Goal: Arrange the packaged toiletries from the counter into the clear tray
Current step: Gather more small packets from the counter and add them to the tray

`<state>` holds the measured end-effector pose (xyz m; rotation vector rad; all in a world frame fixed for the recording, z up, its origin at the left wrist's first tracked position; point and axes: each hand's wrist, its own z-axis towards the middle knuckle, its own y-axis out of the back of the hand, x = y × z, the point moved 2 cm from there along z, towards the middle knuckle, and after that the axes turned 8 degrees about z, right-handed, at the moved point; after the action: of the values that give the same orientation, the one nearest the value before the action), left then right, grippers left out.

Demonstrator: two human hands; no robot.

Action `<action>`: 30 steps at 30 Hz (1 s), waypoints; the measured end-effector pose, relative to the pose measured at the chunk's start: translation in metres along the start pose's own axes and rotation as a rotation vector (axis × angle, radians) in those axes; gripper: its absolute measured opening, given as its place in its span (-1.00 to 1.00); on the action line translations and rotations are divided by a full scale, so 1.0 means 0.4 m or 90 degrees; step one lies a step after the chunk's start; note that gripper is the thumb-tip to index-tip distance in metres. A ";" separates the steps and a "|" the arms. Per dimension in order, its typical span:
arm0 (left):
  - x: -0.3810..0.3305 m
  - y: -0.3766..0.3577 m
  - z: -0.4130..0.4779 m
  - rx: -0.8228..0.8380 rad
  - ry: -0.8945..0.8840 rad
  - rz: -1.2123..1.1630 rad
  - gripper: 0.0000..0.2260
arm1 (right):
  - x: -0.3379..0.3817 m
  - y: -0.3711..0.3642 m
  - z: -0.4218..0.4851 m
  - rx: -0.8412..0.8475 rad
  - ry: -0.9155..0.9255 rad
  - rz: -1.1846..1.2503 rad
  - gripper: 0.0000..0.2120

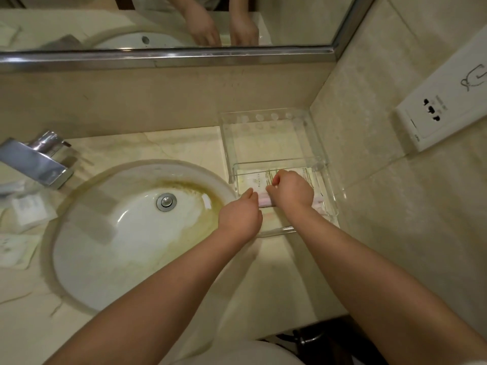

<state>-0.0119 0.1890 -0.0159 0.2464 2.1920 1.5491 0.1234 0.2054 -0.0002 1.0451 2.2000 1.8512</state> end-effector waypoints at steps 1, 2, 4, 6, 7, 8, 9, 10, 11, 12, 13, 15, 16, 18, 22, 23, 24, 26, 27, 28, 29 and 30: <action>0.004 0.006 -0.002 -0.016 -0.009 0.001 -0.69 | 0.003 -0.003 -0.010 0.005 0.011 0.006 -0.86; 0.009 0.013 -0.007 -0.033 -0.016 -0.008 -0.70 | 0.008 -0.006 -0.024 0.007 0.025 0.012 -0.81; 0.020 0.026 -0.023 -0.055 -0.018 -0.055 -0.68 | 0.026 -0.012 -0.056 -0.008 0.062 0.027 -0.75; 0.037 0.039 -0.056 -0.086 -0.006 -0.122 -0.68 | 0.055 -0.020 -0.100 -0.027 0.107 0.039 -0.71; 0.051 0.044 -0.079 -0.106 0.005 -0.152 -0.69 | 0.074 -0.028 -0.123 -0.036 0.136 0.048 -0.70; 0.064 0.051 -0.102 -0.130 0.016 -0.180 -0.69 | 0.093 -0.035 -0.143 -0.038 0.162 0.065 -0.69; 0.091 0.055 -0.134 -0.156 0.038 -0.198 -0.68 | 0.121 -0.049 -0.167 -0.024 0.190 0.092 -0.69; 0.118 0.057 -0.171 -0.174 0.063 -0.206 -0.67 | 0.150 -0.065 -0.193 0.001 0.216 0.121 -0.70; 0.154 0.057 -0.215 -0.191 0.096 -0.211 -0.66 | 0.183 -0.086 -0.223 0.035 0.245 0.145 -0.70; 0.194 0.059 -0.262 -0.205 0.131 -0.209 -0.65 | 0.218 -0.110 -0.252 0.069 0.273 0.160 -0.71; 0.231 0.057 -0.299 -0.215 0.164 -0.207 -0.64 | 0.249 -0.133 -0.275 0.099 0.296 0.167 -0.72; 0.316 0.046 -0.407 -0.240 0.247 -0.193 -0.64 | 0.325 -0.192 -0.348 0.182 0.356 0.170 -0.73; 0.356 0.042 -0.466 -0.254 0.290 -0.186 -0.64 | 0.361 -0.222 -0.390 0.223 0.385 0.173 -0.73; 0.437 0.030 -0.574 -0.279 0.369 -0.179 -0.64 | 0.431 -0.271 -0.466 0.287 0.430 0.180 -0.74; 0.594 0.016 -0.766 -0.316 0.527 -0.208 -0.66 | 0.548 -0.341 -0.590 0.357 0.464 0.185 -0.74; 0.628 0.016 -0.796 -0.324 0.555 -0.224 -0.67 | 0.568 -0.354 -0.606 0.367 0.464 0.178 -0.74; 0.669 0.019 -0.828 -0.336 0.587 -0.245 -0.68 | 0.595 -0.370 -0.623 0.374 0.474 0.163 -0.73; 0.754 0.027 -0.881 -0.359 0.653 -0.292 -0.69 | 0.649 -0.404 -0.648 0.383 0.493 0.122 -0.70; 0.800 0.029 -0.902 -0.368 0.685 -0.304 -0.70 | 0.679 -0.422 -0.657 0.385 0.495 0.108 -0.69; 0.842 0.030 -0.917 -0.371 0.708 -0.305 -0.71 | 0.704 -0.439 -0.662 0.384 0.495 0.098 -0.67; 0.888 0.029 -0.931 -0.366 0.721 -0.303 -0.72 | 0.734 -0.459 -0.669 0.379 0.489 0.091 -0.66; 0.931 0.028 -0.943 -0.358 0.728 -0.299 -0.73 | 0.761 -0.479 -0.676 0.372 0.477 0.085 -0.65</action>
<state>-0.5131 0.0175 0.0042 -1.5379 2.0449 2.1573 -0.3211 0.1357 0.0075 0.5909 3.3172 1.9072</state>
